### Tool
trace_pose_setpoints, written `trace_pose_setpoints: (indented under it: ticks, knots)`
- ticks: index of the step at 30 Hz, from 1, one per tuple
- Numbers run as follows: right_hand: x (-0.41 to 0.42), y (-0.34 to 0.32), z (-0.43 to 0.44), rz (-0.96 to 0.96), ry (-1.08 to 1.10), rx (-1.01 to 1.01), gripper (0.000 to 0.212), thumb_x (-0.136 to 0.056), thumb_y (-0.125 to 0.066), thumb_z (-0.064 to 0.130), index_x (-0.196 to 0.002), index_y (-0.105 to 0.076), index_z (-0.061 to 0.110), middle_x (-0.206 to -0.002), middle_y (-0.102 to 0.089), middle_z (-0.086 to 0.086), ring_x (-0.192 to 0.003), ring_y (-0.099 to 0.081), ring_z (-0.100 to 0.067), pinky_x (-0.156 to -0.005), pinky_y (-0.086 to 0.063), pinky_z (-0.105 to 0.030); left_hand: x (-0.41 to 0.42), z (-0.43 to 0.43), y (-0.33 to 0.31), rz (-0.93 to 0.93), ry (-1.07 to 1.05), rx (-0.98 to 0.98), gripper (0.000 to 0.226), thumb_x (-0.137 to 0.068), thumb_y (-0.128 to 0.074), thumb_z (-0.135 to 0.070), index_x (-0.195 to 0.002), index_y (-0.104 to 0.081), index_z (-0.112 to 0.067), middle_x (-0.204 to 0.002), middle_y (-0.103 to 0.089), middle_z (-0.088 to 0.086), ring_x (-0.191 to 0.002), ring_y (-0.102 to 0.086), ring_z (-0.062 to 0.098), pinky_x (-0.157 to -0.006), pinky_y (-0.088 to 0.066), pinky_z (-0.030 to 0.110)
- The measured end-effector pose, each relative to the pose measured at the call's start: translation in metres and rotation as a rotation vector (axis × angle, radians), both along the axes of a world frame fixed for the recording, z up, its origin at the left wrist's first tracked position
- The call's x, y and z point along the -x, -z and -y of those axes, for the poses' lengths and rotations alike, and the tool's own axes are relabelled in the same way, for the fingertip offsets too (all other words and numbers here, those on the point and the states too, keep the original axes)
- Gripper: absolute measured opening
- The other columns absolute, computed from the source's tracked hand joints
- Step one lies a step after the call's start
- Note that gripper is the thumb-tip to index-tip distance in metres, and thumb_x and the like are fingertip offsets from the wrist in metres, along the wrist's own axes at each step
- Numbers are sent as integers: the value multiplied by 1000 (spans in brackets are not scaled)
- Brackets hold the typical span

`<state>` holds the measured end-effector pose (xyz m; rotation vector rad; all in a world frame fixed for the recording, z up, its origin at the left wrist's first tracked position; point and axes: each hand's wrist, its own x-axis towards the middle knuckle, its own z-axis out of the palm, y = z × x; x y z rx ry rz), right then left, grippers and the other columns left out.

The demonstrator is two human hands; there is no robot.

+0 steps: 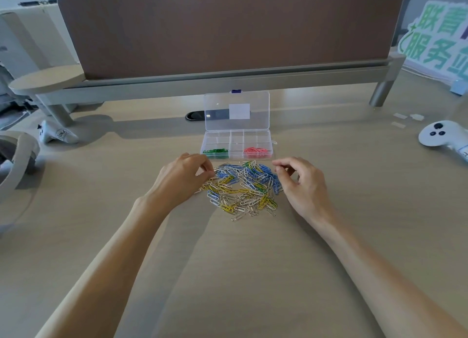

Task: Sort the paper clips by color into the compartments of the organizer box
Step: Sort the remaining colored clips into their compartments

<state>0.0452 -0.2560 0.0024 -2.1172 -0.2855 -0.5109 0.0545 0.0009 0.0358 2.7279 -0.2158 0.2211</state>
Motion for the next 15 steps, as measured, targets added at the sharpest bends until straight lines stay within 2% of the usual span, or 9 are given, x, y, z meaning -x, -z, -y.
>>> trace_pose_setpoints:
  ticks: [2,4,6,8,11,13,15]
  knots:
    - [0,-1,0,6,-2,6,15,-92,-59,16,-98,-71,23,-89,-68,13,-78,-59,-6,-63,-35,-7,1,3,-1,-38,-1,116,6,-92,-60,-32,-86,-61,-31,-88,-65,-18,-71,-49,7,-66,-42,31]
    - [2,-2,-2,15,-14,16,14,-92,-60,16,-98,-71,22,-89,-67,13,-78,-58,-4,-64,-36,-6,4,9,-4,-64,34,263,8,-90,-63,-24,-83,-62,-28,-80,-68,-16,-64,-48,13,-67,-43,29]
    - [4,-4,-3,20,-47,28,12,-91,-63,17,-98,-72,22,-88,-67,14,-78,-57,-3,-66,-37,-5,9,17,-6,-74,67,350,10,-87,-68,-20,-81,-64,-28,-77,-67,-13,-66,-49,15,-67,-42,23]
    - [8,-7,-6,-4,-101,32,12,-88,-67,20,-99,-72,22,-84,-65,17,-79,-58,-2,-67,-37,-4,12,25,-6,-88,88,411,8,-84,-71,-20,-84,-67,-28,-77,-67,-12,-68,-52,15,-70,-45,28]
    - [12,-8,-10,-44,-169,36,15,-85,-72,24,-100,-73,21,-82,-65,18,-79,-58,0,-67,-37,-4,15,38,-4,-113,103,508,9,-82,-75,-21,-87,-71,-27,-78,-70,-12,-76,-59,26,-75,-50,33]
    - [14,-8,-12,-68,-191,33,17,-84,-73,29,-100,-74,23,-81,-65,17,-79,-58,0,-67,-38,-5,17,45,-3,-98,127,494,9,-81,-75,-21,-88,-74,-26,-80,-71,-11,-74,-59,18,-72,-48,25]
    - [14,-8,-13,-72,-192,56,18,-84,-72,31,-101,-74,24,-81,-63,17,-80,-58,-2,-68,-38,-7,17,50,-1,-62,151,399,7,-83,-73,-21,-87,-74,-27,-80,-70,-13,-67,-53,2,-66,-42,14]
